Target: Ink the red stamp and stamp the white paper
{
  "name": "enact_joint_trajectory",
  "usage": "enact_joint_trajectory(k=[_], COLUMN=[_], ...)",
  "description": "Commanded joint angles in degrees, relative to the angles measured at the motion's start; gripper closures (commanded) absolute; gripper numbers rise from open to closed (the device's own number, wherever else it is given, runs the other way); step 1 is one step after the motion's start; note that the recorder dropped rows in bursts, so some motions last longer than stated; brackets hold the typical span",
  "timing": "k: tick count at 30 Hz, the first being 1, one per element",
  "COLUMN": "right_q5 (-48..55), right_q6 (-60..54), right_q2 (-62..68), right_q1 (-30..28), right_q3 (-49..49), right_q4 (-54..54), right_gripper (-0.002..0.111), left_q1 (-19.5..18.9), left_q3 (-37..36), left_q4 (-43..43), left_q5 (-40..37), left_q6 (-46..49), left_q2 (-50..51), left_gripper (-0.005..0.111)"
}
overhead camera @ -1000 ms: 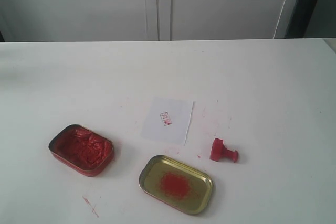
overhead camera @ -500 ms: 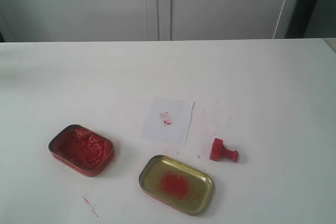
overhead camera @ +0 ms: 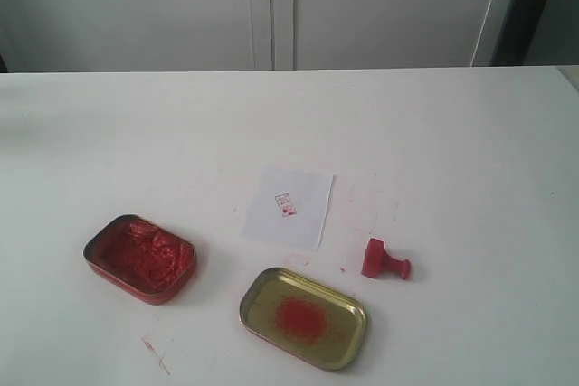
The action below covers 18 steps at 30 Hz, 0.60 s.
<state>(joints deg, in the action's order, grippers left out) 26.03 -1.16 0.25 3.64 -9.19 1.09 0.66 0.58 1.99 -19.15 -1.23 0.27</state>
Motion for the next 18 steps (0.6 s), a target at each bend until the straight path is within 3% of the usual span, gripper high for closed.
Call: enact_joint_trajectory(k=[1,18], right_q5=[-4.4,-5.3], right_q6=[0.0,0.0], right_q2=[-0.3,-0.3], right_q1=[-0.3,-0.3], right_q3=[2.4,9.2], right_q4=[-1.5,-1.8], right_gripper=[0.108,0.108], left_q1=[-0.1,-0.1], left_q3=[-0.6,-0.6], left_q4=[0.0,0.0], left_q5=[-0.4,-0.4], left_q6=[0.0,0.0], left_q2=[-0.3,-0.3], left_gripper=[0.107,0.107])
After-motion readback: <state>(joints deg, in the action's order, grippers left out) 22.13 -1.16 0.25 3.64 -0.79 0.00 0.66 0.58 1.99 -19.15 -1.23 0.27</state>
